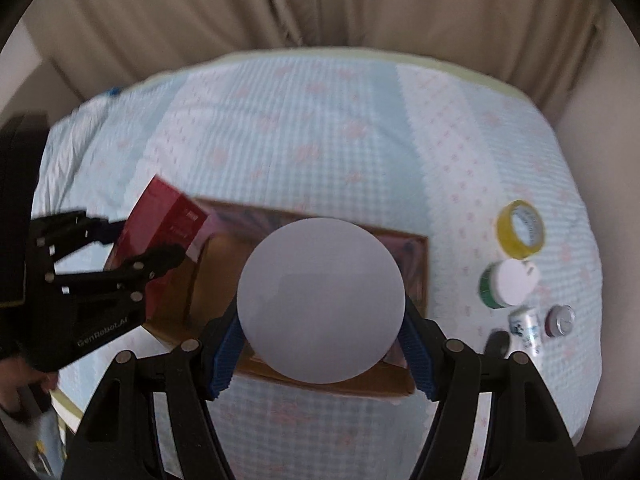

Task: Organize rigid objects
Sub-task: 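Carry the red box and white jar over the cardboard box with both tools, then release the red box with the left tool while the right tool releases the jar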

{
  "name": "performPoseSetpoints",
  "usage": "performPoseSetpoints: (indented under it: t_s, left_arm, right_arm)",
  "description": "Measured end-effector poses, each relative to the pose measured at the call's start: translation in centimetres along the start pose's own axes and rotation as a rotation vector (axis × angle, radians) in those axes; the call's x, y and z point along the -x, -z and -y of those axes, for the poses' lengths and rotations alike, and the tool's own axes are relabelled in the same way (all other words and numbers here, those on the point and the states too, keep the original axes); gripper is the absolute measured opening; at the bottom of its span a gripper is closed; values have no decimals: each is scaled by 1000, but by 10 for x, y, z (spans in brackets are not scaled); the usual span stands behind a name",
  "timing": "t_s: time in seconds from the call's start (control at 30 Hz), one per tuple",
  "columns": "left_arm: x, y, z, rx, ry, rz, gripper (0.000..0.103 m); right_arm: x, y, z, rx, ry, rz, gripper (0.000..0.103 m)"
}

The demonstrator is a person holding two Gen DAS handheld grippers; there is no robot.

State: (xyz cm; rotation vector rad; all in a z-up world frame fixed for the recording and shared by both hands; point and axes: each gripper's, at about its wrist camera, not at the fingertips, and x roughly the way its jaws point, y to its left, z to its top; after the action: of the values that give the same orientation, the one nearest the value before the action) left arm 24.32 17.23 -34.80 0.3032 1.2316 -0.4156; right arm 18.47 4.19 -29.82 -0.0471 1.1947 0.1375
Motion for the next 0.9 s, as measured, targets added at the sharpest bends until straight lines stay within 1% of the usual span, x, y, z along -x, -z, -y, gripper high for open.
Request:
performPoseSetpoints:
  t_s: [0.2, 0.33, 0.4, 0.53, 0.67, 0.7, 0.73, 0.77, 0.8, 0.83, 0.87, 0.9]
  left_arm:
    - [-65, -7, 5, -36, 34, -98, 37]
    - [-93, -13, 6, -55, 47, -125, 37]
    - [-101, -15, 8, -74, 47, -132, 37]
    - [-111, -17, 12, -111, 52, -163, 37]
    - [-117, -20, 16, -106, 59, -191, 38]
    - [-119, -22, 17, -99, 55, -205, 46]
    - [-119, -23, 17, -95, 47, -206, 59]
    - [-117, -24, 18, -92, 53, -196, 99]
    - [-114, -26, 17, -83, 73, -177, 103]
    - [-112, -27, 16, -75, 78, -169, 103]
    - [-111, -28, 16, -70, 79, -166, 103]
    - [-111, -28, 16, -68, 76, -167, 103]
  right_arm:
    - [-70, 8, -5, 128, -4, -94, 66]
    - [-111, 13, -6, 192, -46, -154, 66]
    - [-122, 15, -6, 213, -54, -170, 66]
    - [-133, 15, -1, 198, -89, -190, 66]
    - [-139, 14, -2, 202, -108, -208, 66]
    - [-141, 14, -3, 205, -114, -214, 66]
    - [-142, 16, -4, 210, -116, -215, 66]
    - [-143, 17, -6, 213, -120, -217, 67]
    - [-143, 20, -7, 215, -133, -221, 71]
    - [-143, 22, -8, 216, -147, -219, 91]
    - [-142, 23, -10, 217, -157, -218, 103]
    - [-140, 25, -10, 218, -164, -212, 103]
